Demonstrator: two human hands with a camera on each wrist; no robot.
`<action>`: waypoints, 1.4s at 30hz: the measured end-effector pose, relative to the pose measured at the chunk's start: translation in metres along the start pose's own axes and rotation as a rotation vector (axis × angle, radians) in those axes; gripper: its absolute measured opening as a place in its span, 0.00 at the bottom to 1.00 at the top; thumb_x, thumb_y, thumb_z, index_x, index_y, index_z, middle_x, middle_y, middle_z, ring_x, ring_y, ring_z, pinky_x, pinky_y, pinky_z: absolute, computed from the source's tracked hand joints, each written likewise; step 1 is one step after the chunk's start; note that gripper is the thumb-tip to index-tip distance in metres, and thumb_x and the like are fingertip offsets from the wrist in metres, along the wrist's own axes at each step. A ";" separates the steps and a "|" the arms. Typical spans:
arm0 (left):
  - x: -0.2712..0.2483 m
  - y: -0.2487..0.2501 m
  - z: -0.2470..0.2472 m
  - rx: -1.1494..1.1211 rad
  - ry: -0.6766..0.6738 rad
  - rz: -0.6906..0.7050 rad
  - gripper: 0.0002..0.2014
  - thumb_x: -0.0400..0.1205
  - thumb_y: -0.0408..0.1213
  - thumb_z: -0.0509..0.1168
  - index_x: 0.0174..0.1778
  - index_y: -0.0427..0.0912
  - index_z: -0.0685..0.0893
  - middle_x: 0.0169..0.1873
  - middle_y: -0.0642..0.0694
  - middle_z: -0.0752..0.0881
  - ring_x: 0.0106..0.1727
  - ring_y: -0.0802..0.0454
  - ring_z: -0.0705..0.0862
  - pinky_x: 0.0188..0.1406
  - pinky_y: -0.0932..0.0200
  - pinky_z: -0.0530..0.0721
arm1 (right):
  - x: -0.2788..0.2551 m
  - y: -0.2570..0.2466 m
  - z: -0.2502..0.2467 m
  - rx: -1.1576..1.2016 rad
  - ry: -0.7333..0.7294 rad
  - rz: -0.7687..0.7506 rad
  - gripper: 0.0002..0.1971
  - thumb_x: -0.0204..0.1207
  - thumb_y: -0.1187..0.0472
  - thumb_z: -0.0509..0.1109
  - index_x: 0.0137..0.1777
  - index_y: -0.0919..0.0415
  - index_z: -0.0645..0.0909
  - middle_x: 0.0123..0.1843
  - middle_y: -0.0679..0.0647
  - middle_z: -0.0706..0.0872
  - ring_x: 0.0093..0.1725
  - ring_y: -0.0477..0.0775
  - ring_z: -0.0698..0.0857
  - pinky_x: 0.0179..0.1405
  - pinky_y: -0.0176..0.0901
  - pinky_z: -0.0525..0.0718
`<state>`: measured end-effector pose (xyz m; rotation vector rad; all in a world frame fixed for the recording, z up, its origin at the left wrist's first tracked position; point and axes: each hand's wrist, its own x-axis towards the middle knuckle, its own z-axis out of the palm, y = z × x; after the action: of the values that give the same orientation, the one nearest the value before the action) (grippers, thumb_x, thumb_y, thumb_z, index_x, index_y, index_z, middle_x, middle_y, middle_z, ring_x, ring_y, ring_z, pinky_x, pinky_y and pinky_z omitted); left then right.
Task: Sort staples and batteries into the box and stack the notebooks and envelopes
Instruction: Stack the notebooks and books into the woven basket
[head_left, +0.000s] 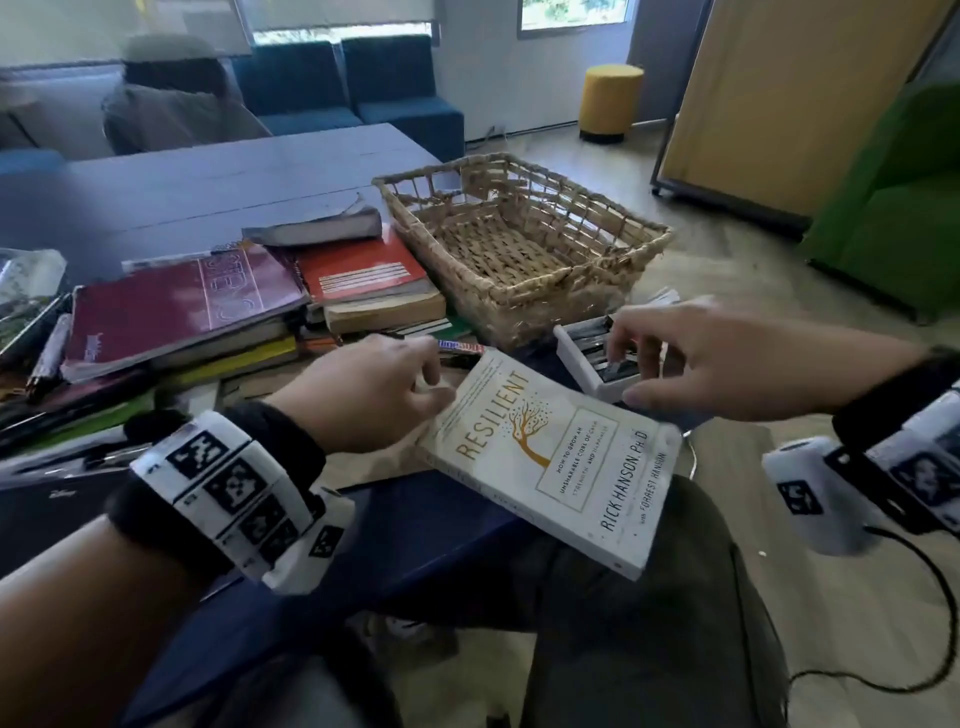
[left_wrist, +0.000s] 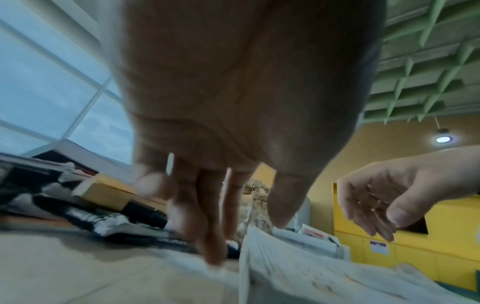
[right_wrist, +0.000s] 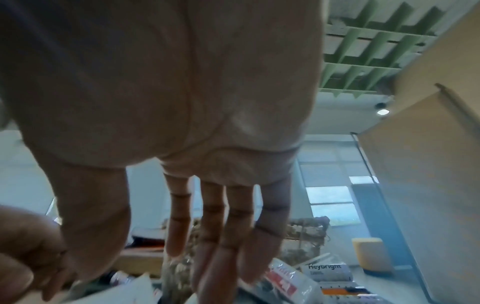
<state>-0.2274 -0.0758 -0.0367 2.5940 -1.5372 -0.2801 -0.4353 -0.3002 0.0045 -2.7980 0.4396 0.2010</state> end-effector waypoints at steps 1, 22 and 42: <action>-0.005 0.000 0.003 -0.004 -0.072 -0.044 0.14 0.86 0.60 0.59 0.52 0.53 0.78 0.45 0.54 0.83 0.44 0.55 0.82 0.45 0.52 0.83 | -0.003 -0.003 0.005 -0.051 -0.033 0.018 0.15 0.75 0.37 0.74 0.57 0.38 0.76 0.45 0.41 0.85 0.43 0.42 0.84 0.45 0.45 0.85; -0.034 -0.018 0.021 -0.483 -0.107 -0.373 0.15 0.85 0.55 0.68 0.52 0.45 0.81 0.43 0.47 0.91 0.39 0.47 0.92 0.43 0.48 0.93 | 0.001 -0.048 0.080 0.153 -0.182 0.132 0.63 0.57 0.24 0.80 0.86 0.27 0.44 0.70 0.39 0.62 0.70 0.48 0.62 0.66 0.44 0.69; -0.056 -0.069 -0.078 -1.210 0.801 -0.096 0.20 0.82 0.35 0.74 0.66 0.39 0.75 0.48 0.36 0.93 0.46 0.43 0.94 0.40 0.52 0.92 | 0.081 -0.128 0.038 0.692 0.018 -0.211 0.25 0.79 0.59 0.79 0.68 0.38 0.71 0.60 0.45 0.90 0.52 0.46 0.93 0.48 0.52 0.93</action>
<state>-0.1778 0.0071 0.0321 1.4795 -0.6008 -0.0862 -0.3219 -0.1944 -0.0116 -2.1420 0.1647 -0.0254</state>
